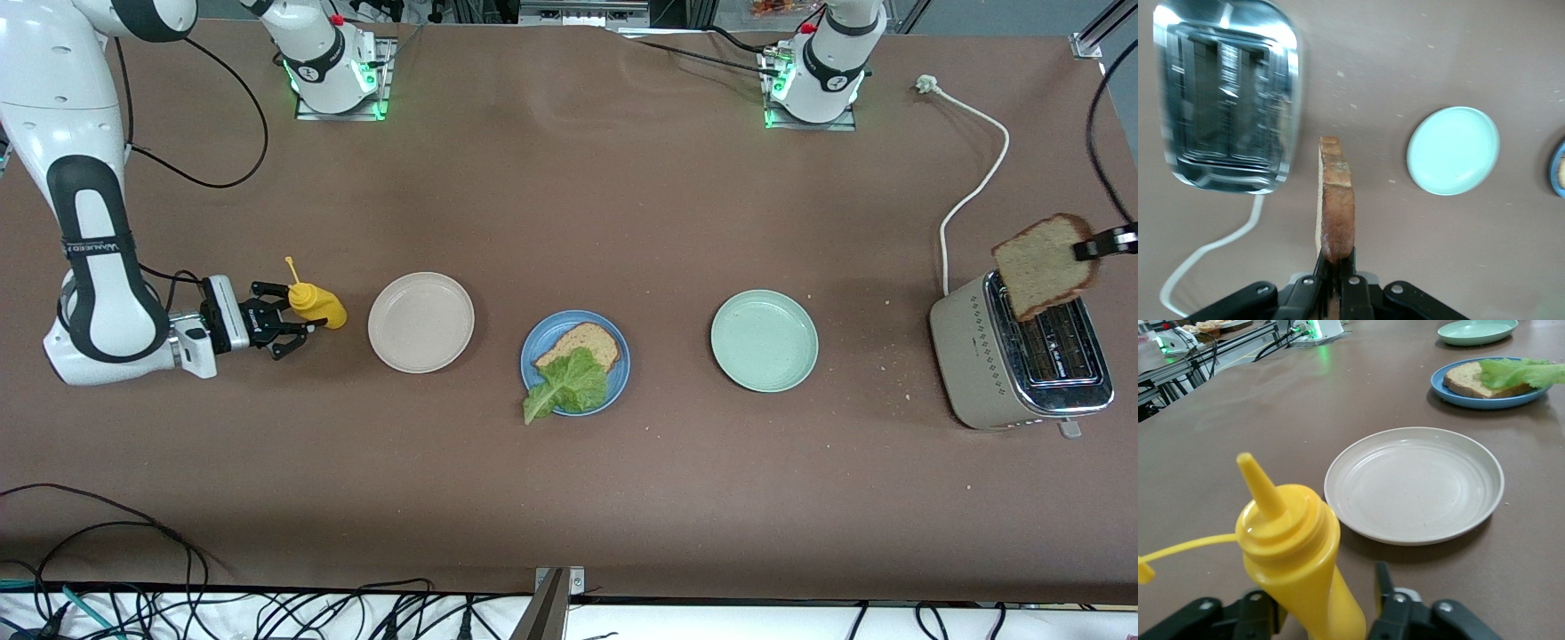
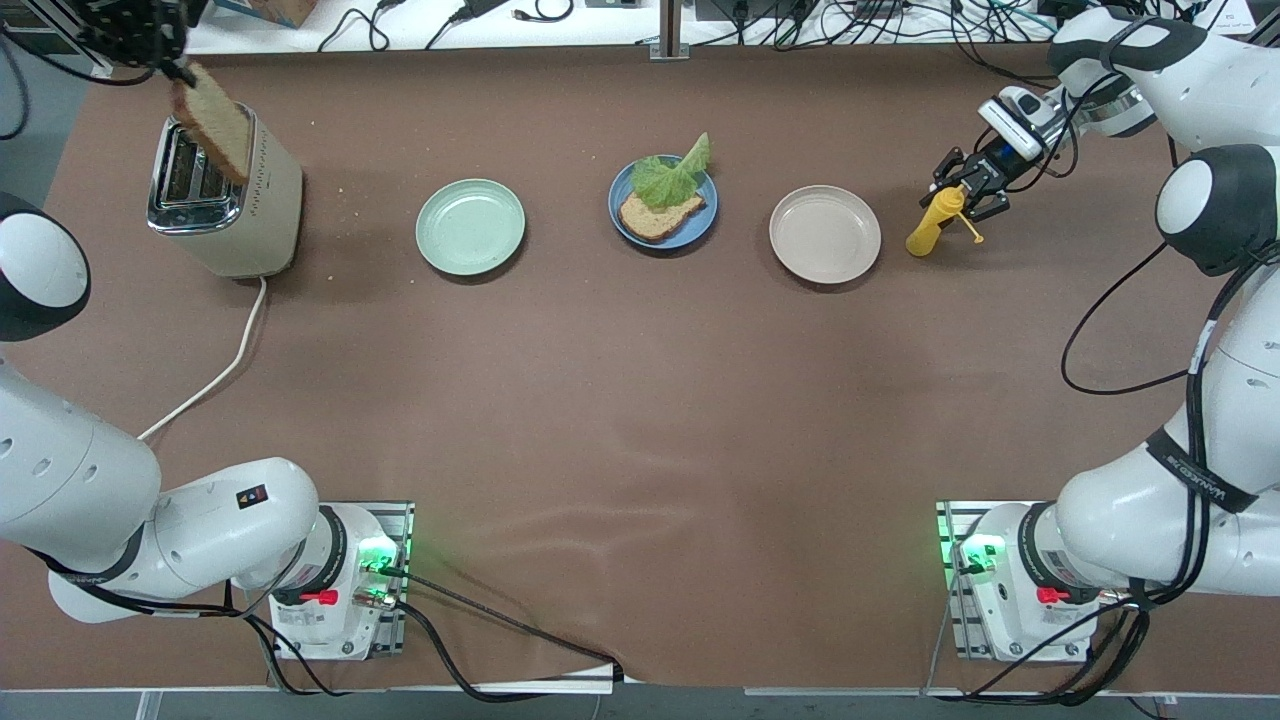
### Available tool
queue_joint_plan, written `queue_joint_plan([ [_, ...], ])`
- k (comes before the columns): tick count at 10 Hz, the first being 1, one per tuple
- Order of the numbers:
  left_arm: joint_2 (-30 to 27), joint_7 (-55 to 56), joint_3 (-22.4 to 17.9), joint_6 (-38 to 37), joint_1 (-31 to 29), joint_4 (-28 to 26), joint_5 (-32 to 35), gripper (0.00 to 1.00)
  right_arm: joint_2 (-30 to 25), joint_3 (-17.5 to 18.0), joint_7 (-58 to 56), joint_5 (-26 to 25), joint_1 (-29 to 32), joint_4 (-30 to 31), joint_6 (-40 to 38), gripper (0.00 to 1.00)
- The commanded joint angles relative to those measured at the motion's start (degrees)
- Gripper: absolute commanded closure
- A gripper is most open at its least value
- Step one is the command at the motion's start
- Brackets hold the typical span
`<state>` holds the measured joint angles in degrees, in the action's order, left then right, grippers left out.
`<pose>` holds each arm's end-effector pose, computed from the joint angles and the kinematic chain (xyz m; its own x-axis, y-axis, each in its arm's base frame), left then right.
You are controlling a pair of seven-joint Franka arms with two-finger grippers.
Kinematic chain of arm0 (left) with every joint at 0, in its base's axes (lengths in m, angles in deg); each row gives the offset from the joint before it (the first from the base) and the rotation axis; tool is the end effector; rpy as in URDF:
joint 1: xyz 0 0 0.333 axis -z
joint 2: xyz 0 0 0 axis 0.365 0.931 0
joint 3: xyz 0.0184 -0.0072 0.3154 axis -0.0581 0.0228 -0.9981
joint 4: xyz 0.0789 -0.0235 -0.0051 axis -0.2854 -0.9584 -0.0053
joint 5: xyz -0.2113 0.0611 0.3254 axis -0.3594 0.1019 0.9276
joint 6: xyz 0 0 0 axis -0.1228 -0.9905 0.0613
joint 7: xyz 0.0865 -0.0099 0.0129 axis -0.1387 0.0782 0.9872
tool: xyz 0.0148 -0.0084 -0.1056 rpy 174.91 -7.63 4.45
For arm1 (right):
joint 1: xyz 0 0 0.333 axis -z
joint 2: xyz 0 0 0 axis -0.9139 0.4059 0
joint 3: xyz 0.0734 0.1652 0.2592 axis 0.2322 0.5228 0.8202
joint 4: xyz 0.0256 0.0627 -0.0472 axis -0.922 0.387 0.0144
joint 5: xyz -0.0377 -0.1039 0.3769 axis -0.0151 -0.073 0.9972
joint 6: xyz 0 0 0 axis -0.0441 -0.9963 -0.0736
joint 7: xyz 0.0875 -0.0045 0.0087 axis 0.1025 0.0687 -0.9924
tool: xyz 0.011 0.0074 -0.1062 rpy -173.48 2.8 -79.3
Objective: Make sandwich in blue plate with both arms
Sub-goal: 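Carry the toast toward the blue plate while the right gripper withdraws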
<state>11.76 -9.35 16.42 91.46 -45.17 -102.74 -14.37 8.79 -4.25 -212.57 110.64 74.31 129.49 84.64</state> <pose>0.5929 0.1355 0.5593 0.9466 0.2110 -0.2439 0.2449 -0.9624 0.1179 0.6191 -0.0464 0.1754 -0.0948 0.5779 0.8106 0.9081 0.3839 -0.1675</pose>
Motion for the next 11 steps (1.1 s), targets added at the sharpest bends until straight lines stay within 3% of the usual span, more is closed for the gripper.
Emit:
queue_joint_plan([
  [1, -0.05, 15.09, 5.53, 1.26, 0.03, -3.25, -12.7, 1.0, -4.65, -1.65, 6.38, -2.98, 0.97, 0.03, -0.2, 0.0],
  [4, -0.05, 30.03, 16.06, 16.16, -0.06, -11.24, -18.81, 1.0, -7.1, -4.74, 15.67, -7.9, 0.97, 0.03, -0.28, 0.0],
  [7, 1.26, 42.08, 27.57, 41.26, 0.38, -21.43, -21.45, 1.0, -14.04, -4.75, 30.68, -15.81, 0.97, 0.03, -0.9, 0.0],
  [8, 2.66, 45.77, 29.18, 49.88, 2.65, -23.55, -21.45, 1.0, -16.15, -4.75, 38.57, -17.23, 0.71, 0.03, -1.07, 0.0],
  [11, 9.24, 51.87, 29.1, 66.7, 11.78, -23.92, -21.28, 1.0, -24.57, -4.57, 65.98, -22.57, -2.88, 0.47, -3.62, 0.0],
])
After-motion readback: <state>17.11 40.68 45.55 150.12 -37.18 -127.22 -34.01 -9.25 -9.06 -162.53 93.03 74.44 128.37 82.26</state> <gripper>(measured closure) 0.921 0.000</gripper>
